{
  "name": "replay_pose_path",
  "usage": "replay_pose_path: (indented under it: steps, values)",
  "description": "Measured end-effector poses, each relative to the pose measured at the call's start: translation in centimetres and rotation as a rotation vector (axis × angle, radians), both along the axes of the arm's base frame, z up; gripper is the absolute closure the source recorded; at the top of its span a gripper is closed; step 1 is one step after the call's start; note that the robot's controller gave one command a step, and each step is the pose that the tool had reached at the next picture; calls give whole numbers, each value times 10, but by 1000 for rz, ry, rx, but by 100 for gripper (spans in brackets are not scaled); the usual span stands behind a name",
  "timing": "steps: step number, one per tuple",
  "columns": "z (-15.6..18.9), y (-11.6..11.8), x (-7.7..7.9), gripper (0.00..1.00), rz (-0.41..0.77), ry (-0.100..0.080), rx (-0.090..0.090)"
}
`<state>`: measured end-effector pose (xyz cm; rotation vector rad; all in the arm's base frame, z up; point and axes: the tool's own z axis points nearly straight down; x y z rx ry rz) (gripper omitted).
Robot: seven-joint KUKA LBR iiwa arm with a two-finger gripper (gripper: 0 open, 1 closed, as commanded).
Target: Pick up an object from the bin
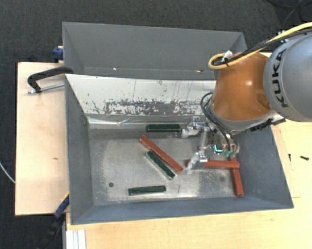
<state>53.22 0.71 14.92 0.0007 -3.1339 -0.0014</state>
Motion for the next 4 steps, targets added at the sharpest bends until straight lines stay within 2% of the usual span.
replay_pose_path:
  steps: [1, 2, 3, 4]
  values:
    - [2, 0, 1, 0, 0, -4, 0]
    - [-73, 3, -4, 100, 103, 4, 0]
    - [-75, 4, 1, 0, 101, -22, 1]
    - [-75, 4, 1, 0, 101, -22, 1]
